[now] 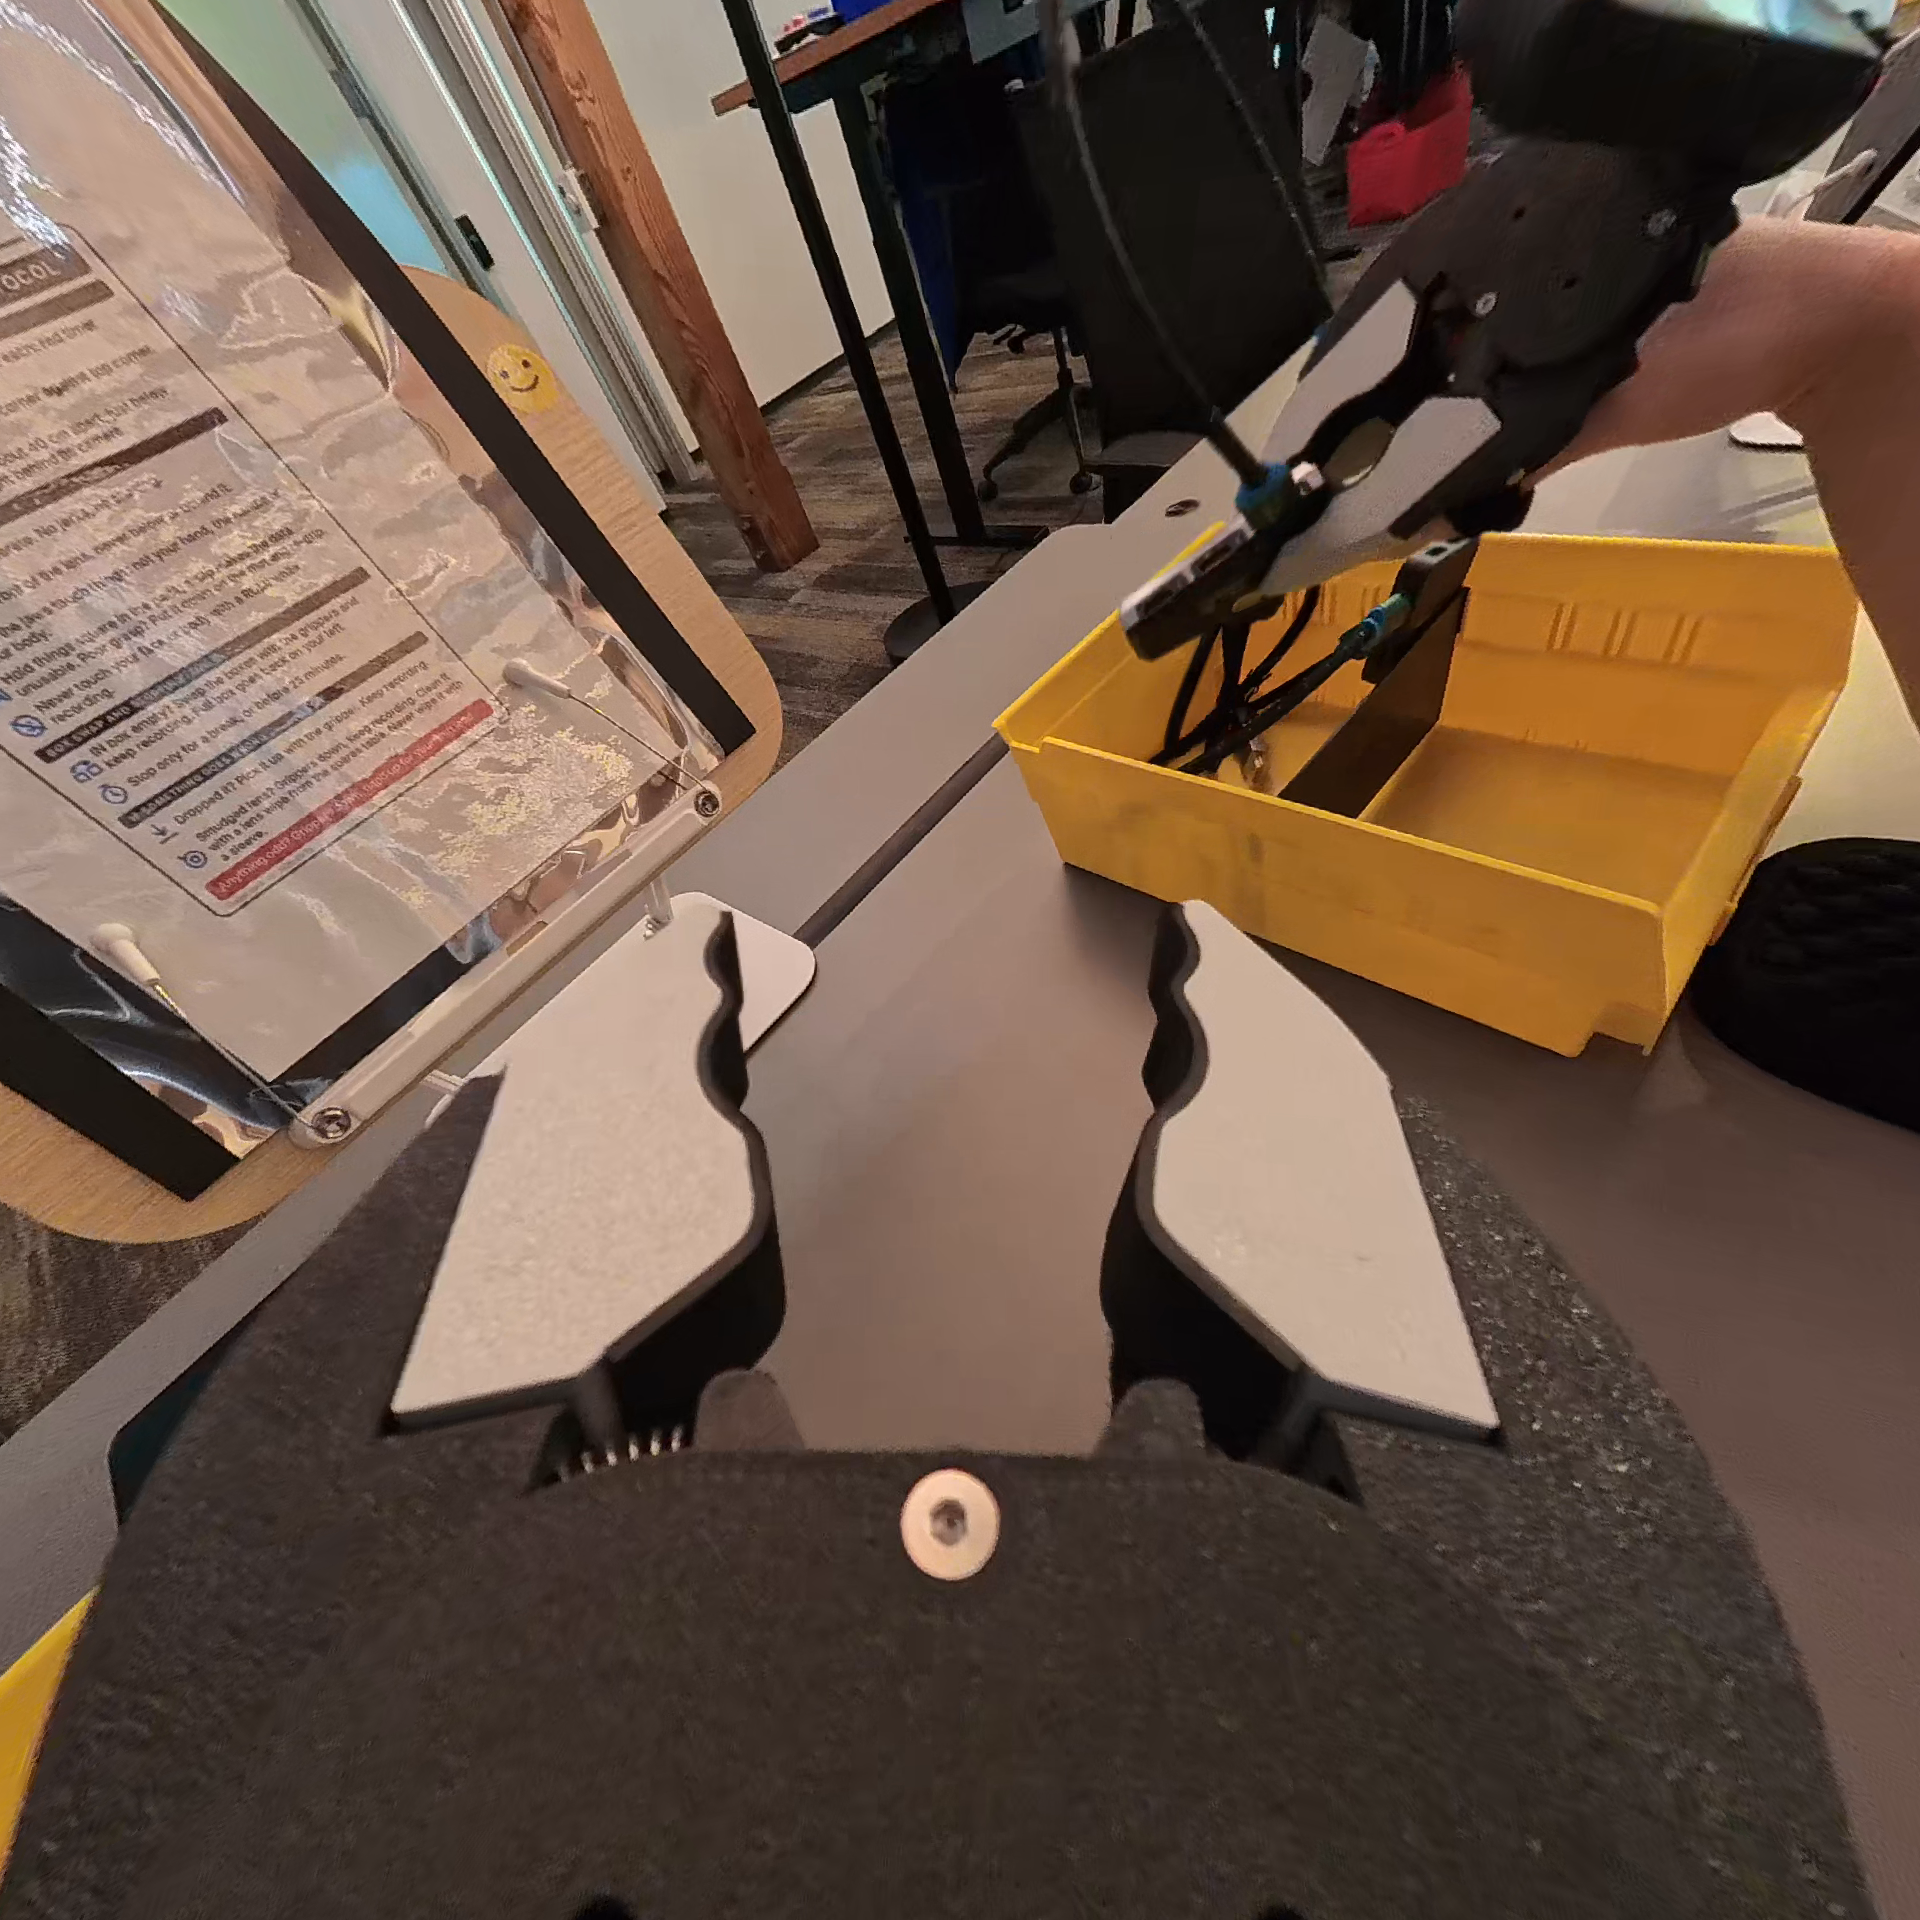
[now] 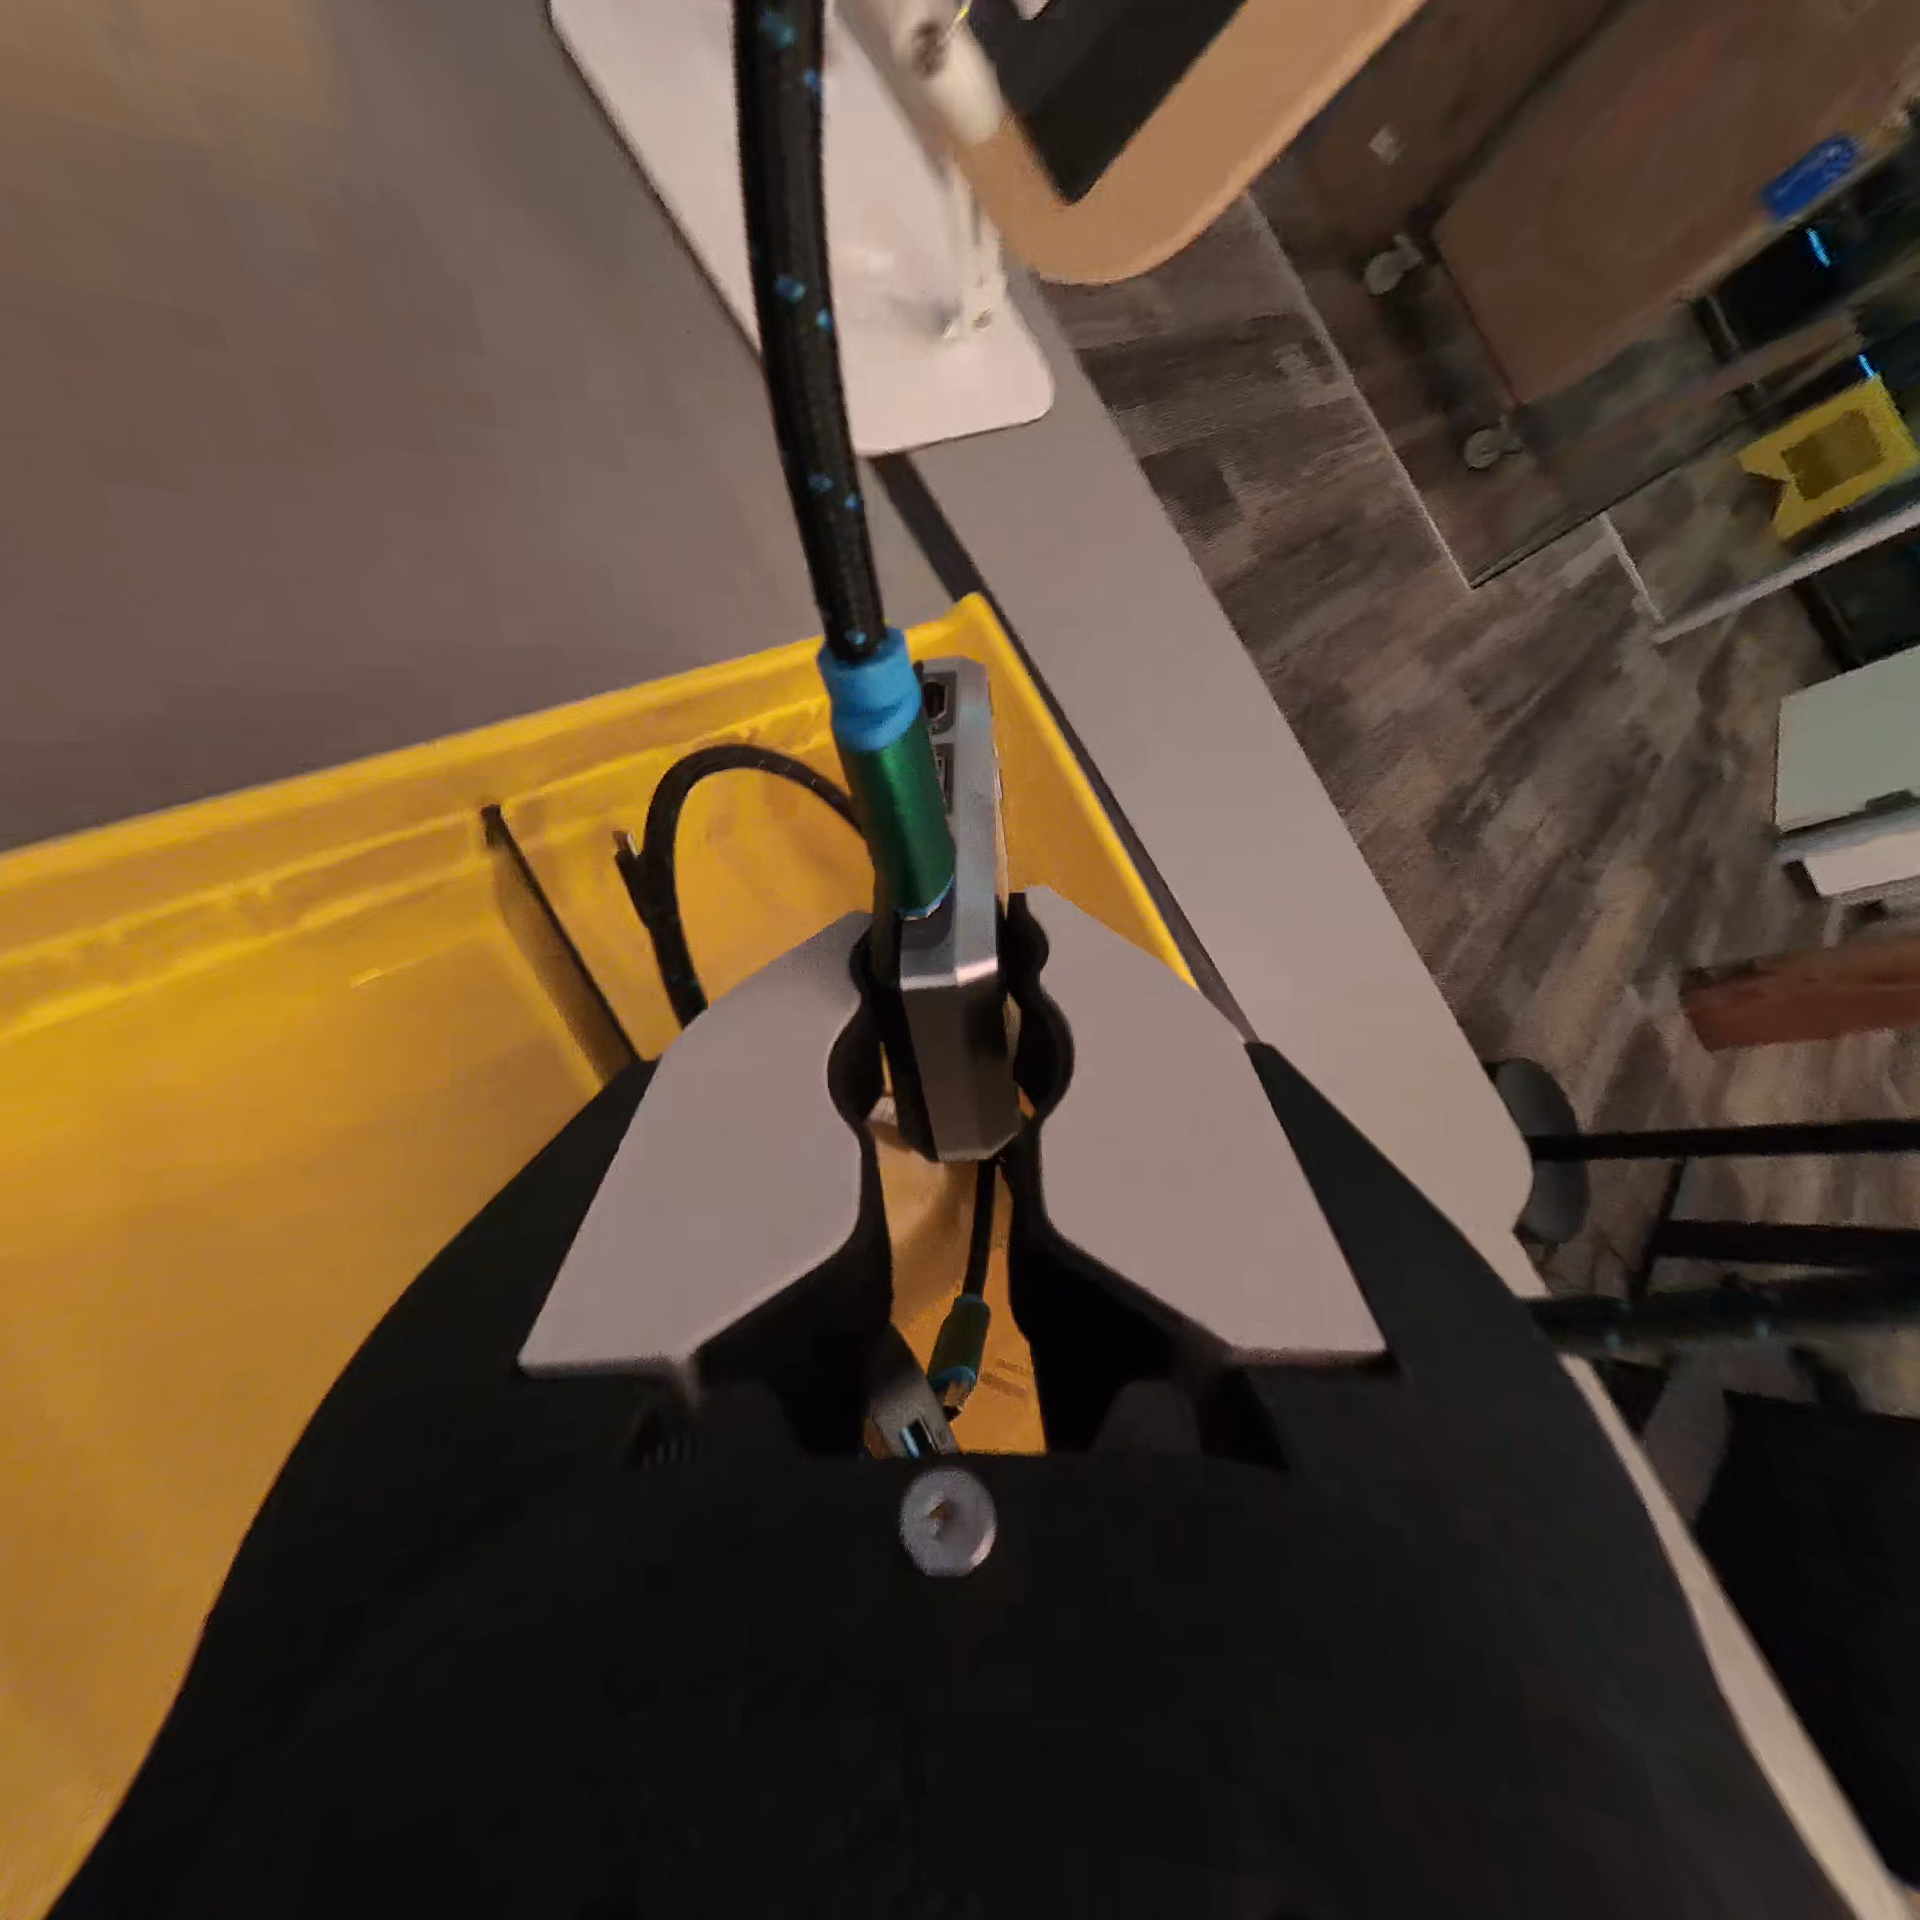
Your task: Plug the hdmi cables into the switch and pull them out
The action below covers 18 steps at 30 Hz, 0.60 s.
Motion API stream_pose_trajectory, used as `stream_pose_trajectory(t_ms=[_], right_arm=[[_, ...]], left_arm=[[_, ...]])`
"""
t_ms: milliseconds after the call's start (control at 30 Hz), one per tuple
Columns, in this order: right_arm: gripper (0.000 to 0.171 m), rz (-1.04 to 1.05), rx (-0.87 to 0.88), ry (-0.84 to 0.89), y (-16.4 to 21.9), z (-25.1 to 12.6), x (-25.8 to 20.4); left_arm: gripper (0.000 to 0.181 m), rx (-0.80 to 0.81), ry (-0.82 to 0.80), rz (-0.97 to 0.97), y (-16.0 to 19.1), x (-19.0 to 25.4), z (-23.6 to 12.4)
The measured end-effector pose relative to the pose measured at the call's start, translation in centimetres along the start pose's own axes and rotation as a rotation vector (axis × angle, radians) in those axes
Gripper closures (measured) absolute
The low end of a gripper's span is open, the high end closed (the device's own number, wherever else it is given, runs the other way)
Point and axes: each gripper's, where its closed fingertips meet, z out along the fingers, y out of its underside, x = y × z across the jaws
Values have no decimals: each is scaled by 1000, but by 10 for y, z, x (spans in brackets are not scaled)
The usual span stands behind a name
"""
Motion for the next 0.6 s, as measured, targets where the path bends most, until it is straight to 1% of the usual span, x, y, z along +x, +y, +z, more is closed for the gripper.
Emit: stream_pose_trajectory(t_ms=[133,200,300,400,600], right_arm=[[149,-79,-101,-29,0,13,-15],[147,-87,-146,-92,2,21,-29],[143,-8,-191,-214,10,34,-49],[140,101,-182,-255,9,43,-52],[134,51,-149,-254,13,57,-55]], left_arm=[[106,-12,19,2,2,5,2],[106,-27,24,11,4,8,3],[107,-43,25,19,6,10,6],[109,-48,42,10,7,13,7],[109,-82,55,10,15,16,12]])
